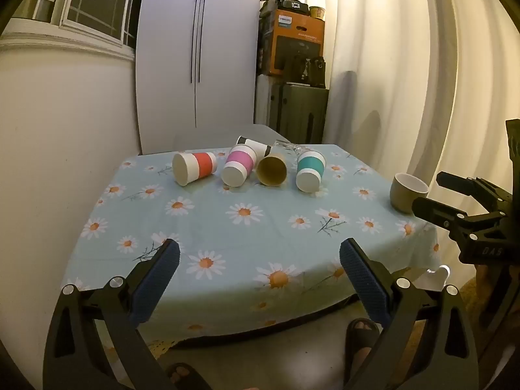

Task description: Flip cup upright

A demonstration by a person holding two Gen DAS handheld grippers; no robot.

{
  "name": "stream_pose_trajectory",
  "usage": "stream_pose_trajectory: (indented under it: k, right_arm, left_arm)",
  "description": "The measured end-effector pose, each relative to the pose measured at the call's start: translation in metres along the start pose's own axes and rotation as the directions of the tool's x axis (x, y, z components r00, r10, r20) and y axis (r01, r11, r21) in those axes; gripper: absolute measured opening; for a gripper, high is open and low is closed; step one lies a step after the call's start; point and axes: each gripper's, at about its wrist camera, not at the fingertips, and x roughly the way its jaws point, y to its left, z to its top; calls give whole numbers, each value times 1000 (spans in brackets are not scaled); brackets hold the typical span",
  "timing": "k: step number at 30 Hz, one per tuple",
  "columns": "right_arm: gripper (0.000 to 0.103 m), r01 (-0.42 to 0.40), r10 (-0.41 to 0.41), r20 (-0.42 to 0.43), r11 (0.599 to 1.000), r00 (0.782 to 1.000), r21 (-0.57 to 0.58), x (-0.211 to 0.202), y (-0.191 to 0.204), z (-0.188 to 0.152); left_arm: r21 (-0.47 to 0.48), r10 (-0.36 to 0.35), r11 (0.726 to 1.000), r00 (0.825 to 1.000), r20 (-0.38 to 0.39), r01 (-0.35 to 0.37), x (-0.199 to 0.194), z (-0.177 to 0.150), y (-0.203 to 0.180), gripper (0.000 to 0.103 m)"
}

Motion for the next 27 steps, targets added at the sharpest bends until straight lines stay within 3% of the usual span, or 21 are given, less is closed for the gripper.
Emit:
stream_pose_trajectory:
  k: [27]
  right_arm:
    - [98, -6, 5, -11, 1000, 1000, -7, 4, 2, -3]
  left_arm:
    - [5, -3, 1000, 1000, -7, 3, -1, 1, -1, 96]
